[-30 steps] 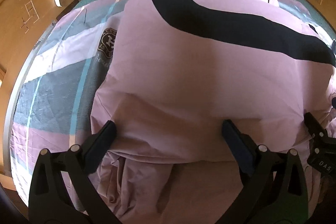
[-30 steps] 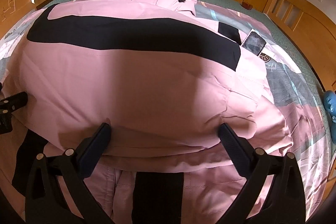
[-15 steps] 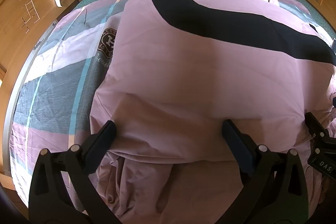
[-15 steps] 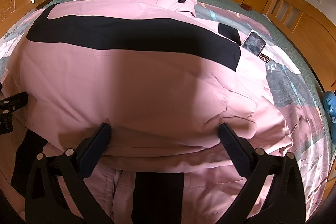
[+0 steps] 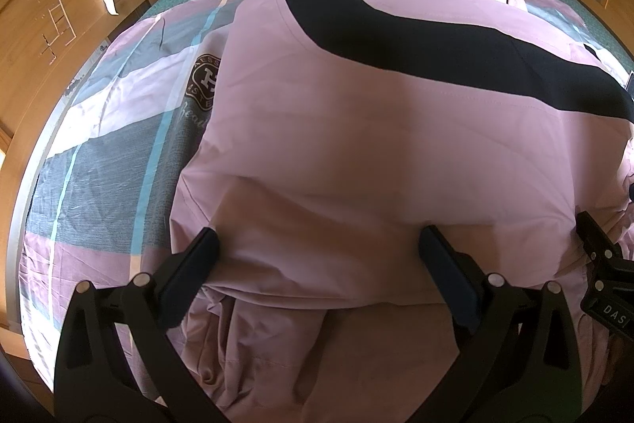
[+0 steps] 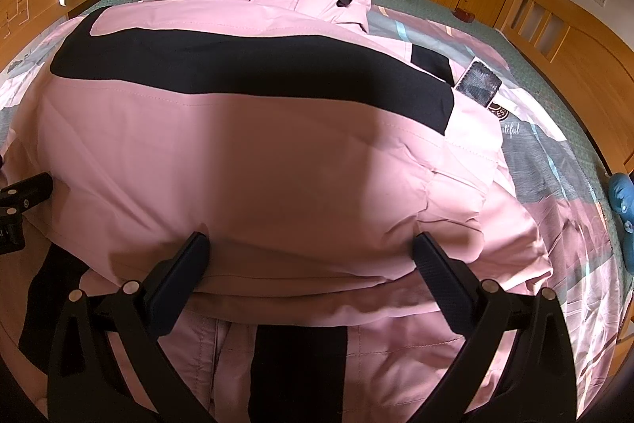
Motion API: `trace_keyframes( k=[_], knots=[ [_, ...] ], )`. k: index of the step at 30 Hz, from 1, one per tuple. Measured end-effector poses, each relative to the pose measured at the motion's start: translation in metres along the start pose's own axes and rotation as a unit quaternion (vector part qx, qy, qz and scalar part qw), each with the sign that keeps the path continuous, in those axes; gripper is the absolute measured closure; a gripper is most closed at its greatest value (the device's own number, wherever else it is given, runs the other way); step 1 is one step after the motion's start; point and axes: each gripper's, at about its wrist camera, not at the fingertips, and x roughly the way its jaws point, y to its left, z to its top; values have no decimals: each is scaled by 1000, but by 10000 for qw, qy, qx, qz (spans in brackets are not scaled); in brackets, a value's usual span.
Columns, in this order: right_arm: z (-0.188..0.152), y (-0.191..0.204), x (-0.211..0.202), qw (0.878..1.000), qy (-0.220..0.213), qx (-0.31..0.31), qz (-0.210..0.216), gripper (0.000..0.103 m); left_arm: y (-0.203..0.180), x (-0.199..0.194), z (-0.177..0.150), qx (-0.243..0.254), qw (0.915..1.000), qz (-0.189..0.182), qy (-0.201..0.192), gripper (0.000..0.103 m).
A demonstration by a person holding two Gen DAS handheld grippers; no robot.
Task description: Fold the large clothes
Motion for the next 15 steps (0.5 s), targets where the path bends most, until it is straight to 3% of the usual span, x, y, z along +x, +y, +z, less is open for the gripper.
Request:
trace_keyframes(
  k=[9,15],
  knots=[
    [7,-5,3,9998,168,6,59,1,1,1,0,6,10000,-7,2,2],
    [9,-42,7,9966,325,660,-372,1,2,0,0,10,10000,-22,8,2]
  ],
)
